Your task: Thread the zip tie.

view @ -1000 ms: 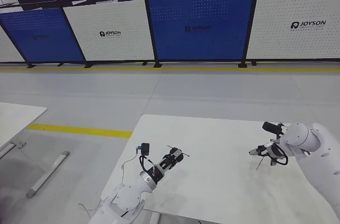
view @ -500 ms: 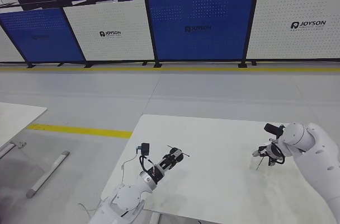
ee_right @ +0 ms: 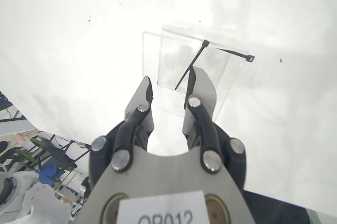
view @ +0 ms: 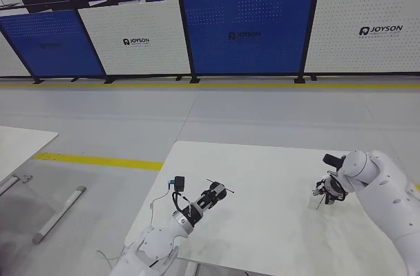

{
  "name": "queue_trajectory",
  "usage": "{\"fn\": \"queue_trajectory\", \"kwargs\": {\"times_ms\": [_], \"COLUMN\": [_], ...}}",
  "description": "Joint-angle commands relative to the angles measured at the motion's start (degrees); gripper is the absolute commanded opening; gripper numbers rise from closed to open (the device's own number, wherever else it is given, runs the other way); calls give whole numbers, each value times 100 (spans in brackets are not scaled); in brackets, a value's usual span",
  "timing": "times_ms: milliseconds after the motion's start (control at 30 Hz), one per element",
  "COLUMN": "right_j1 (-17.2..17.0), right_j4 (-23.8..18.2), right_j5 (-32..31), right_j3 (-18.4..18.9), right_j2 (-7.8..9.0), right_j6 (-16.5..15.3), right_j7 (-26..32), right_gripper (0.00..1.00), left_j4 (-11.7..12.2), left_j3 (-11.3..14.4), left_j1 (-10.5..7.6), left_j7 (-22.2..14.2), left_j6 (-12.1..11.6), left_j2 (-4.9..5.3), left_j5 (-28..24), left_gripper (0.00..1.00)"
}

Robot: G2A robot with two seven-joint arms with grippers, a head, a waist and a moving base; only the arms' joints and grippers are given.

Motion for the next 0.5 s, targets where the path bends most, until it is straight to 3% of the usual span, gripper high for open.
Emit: {"fn": "queue_trajectory", "kwargs": {"times_ms": [0, 467], "right_j1": [18, 79], "right_j4": [61, 426], "right_j5": [-16, -56], "right_j3": [-14, -24], "right_j2": [-24, -173], "right_j6": [0, 0], "right_j7": [7, -40], "right_gripper": [32, 31], "left_j4": [0, 0], "left_j3": [0, 0], "left_j1": [0, 0], "left_j7": [0, 0], "left_j6": [0, 0], "left_j2": [0, 0], "left_j5": [0, 0], "left_gripper": [0, 0]}}
